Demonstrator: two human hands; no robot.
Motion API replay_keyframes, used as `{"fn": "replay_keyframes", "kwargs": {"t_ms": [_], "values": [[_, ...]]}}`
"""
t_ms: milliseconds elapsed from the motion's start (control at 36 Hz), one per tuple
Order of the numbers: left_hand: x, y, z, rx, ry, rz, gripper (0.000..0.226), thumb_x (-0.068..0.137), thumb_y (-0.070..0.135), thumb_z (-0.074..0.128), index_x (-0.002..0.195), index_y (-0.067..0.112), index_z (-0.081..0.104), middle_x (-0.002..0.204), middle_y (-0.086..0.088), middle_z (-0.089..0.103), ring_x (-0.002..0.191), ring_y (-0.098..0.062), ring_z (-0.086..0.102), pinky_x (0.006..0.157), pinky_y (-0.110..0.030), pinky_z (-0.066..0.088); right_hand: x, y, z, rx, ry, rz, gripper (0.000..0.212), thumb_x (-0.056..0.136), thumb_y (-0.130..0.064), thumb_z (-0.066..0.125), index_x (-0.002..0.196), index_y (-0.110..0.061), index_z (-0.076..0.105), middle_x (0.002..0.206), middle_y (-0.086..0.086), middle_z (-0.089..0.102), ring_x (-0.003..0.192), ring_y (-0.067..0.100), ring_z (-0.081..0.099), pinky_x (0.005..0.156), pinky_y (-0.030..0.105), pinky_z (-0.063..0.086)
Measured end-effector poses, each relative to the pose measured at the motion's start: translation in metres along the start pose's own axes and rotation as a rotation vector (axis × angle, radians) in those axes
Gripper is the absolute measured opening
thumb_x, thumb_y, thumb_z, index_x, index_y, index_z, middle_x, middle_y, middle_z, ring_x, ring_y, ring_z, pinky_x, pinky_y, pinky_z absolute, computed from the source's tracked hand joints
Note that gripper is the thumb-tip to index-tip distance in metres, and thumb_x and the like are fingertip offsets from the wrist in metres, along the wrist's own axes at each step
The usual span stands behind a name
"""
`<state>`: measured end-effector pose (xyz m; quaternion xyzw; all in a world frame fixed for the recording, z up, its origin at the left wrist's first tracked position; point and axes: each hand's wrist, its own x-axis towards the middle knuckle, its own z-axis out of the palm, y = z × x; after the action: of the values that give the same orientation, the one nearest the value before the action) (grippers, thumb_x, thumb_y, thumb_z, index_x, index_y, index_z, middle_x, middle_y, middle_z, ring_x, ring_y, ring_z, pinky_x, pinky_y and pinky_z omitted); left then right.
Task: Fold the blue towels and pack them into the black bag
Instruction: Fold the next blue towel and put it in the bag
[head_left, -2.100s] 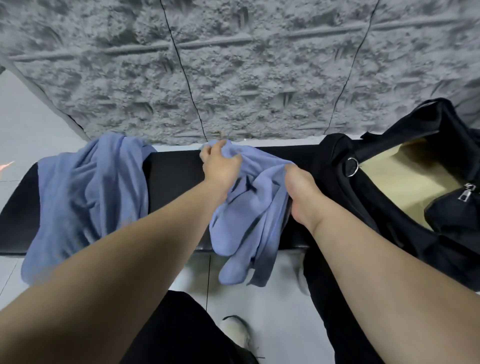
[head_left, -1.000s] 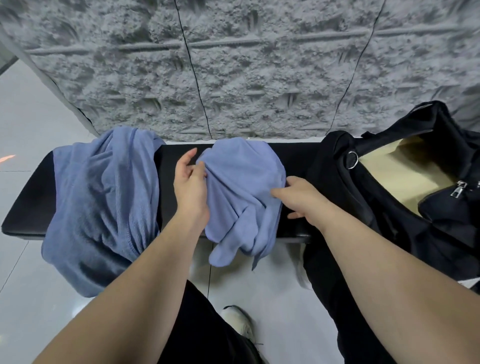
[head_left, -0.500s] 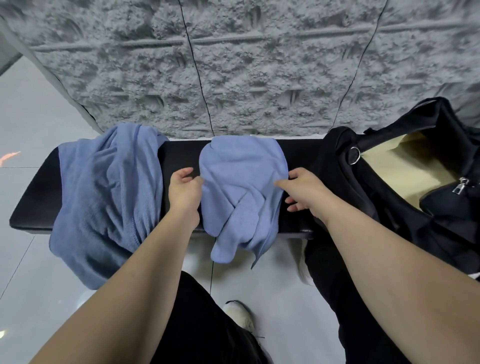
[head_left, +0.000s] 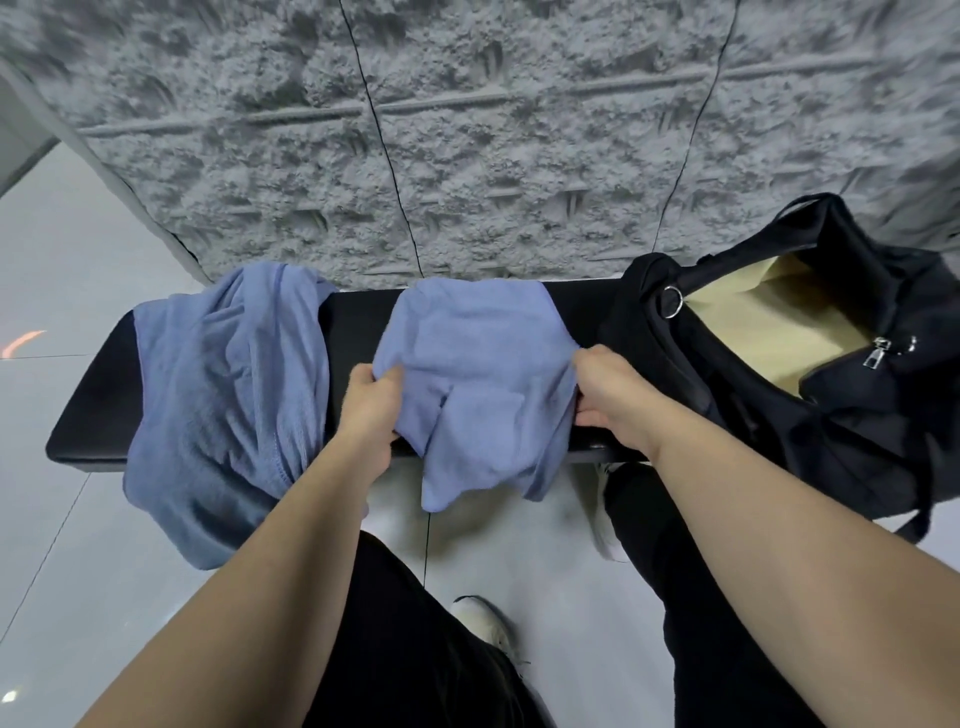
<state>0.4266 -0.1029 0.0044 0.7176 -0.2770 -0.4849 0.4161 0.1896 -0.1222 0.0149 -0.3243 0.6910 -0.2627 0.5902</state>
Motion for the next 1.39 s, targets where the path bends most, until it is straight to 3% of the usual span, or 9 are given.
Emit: {"fn": "replay_keyframes", "kwargs": {"t_ms": [139, 250, 389, 583, 861, 1000, 1083, 1278, 1389], "values": [[0.003, 0.002, -0.009, -0.157, 0.064, -0.040, 0.016, 0.097, 0.026, 0.060, 0.102, 0.013, 0.053, 0.111, -0.013, 0.065, 0.097, -0.031, 0.065, 0.080, -0.043, 0.054, 0.012, 0.006, -0.009, 0.261, 0.174, 0.027, 0.027, 0.100, -0.018, 0.033, 0.090, -0.014, 0.058, 0.094, 0.006, 0.063, 0.082, 0.022, 0.059, 0.070, 0.031, 0.048], [0.002, 0.002, -0.016, -0.115, -0.096, -0.211, 0.042, 0.088, 0.035, 0.072, 0.118, 0.007, 0.063, 0.110, -0.012, 0.072, 0.096, -0.029, 0.070, 0.078, -0.037, 0.056, 0.014, 0.013, -0.016, 0.130, 0.177, -0.008, 0.029, 0.095, -0.021, 0.041, 0.110, -0.006, 0.061, 0.108, 0.012, 0.062, 0.094, 0.025, 0.058, 0.083, 0.035, 0.044], [-0.011, 0.004, -0.022, 0.091, -0.325, -0.323, 0.055, 0.076, 0.051, 0.078, 0.117, 0.015, 0.071, 0.108, -0.009, 0.074, 0.103, -0.030, 0.070, 0.098, -0.044, 0.052, -0.005, 0.016, -0.023, 0.064, -0.054, -0.018, 0.062, 0.071, -0.049, 0.073, 0.120, -0.010, 0.064, 0.115, 0.008, 0.069, 0.106, 0.027, 0.066, 0.101, 0.044, 0.050], [-0.026, 0.003, -0.028, -0.047, -0.504, -0.170, 0.046, 0.083, 0.025, 0.071, 0.125, 0.006, 0.065, 0.122, -0.012, 0.069, 0.116, -0.027, 0.064, 0.106, -0.042, 0.046, -0.020, 0.024, -0.021, -0.210, -0.364, 0.035, 0.040, 0.079, -0.032, 0.079, 0.111, -0.010, 0.071, 0.102, 0.005, 0.076, 0.098, 0.023, 0.072, 0.096, 0.040, 0.054], [-0.012, 0.009, -0.017, -0.307, -0.020, -0.020, 0.021, 0.094, 0.015, 0.062, 0.115, 0.018, 0.064, 0.103, -0.011, 0.071, 0.096, -0.029, 0.068, 0.080, -0.041, 0.056, -0.019, 0.017, -0.007, 0.096, -0.233, -0.107, 0.017, 0.101, -0.023, 0.054, 0.111, -0.020, 0.067, 0.105, 0.002, 0.075, 0.092, 0.018, 0.072, 0.084, 0.034, 0.057], [-0.005, 0.010, -0.011, -0.409, -0.101, 0.077, 0.074, 0.094, 0.006, 0.058, 0.152, 0.042, 0.028, 0.137, 0.009, 0.055, 0.111, -0.021, 0.066, 0.093, -0.043, 0.054, -0.011, 0.008, -0.003, 0.251, -0.125, -0.158, 0.020, 0.103, -0.030, 0.050, 0.117, -0.025, 0.064, 0.110, -0.002, 0.072, 0.099, 0.016, 0.069, 0.080, 0.030, 0.055], [0.001, 0.009, -0.005, -0.320, -0.139, 0.082, 0.082, 0.094, 0.001, 0.054, 0.154, 0.043, 0.018, 0.131, 0.012, 0.052, 0.111, -0.019, 0.065, 0.094, -0.043, 0.054, -0.005, 0.005, 0.001, 0.286, -0.106, -0.155, 0.023, 0.103, -0.028, 0.050, 0.121, -0.021, 0.063, 0.113, 0.000, 0.072, 0.101, 0.018, 0.069, 0.083, 0.032, 0.056], [0.025, 0.012, 0.010, -0.297, -0.178, -0.012, 0.054, 0.096, 0.000, 0.048, 0.129, 0.041, 0.058, 0.129, 0.005, 0.059, 0.107, -0.027, 0.068, 0.093, -0.048, 0.055, 0.011, -0.001, 0.018, 0.244, -0.121, -0.123, 0.019, 0.103, -0.028, 0.049, 0.111, -0.023, 0.066, 0.112, 0.000, 0.072, 0.103, 0.020, 0.069, 0.096, 0.038, 0.054], [0.031, 0.013, 0.016, -0.251, -0.129, -0.046, 0.043, 0.100, 0.006, 0.046, 0.129, 0.036, 0.056, 0.116, 0.003, 0.062, 0.101, -0.026, 0.069, 0.086, -0.044, 0.058, 0.015, -0.005, 0.022, 0.188, -0.108, -0.113, 0.016, 0.103, -0.027, 0.048, 0.103, -0.024, 0.064, 0.112, 0.004, 0.071, 0.104, 0.023, 0.068, 0.097, 0.040, 0.053]]}}
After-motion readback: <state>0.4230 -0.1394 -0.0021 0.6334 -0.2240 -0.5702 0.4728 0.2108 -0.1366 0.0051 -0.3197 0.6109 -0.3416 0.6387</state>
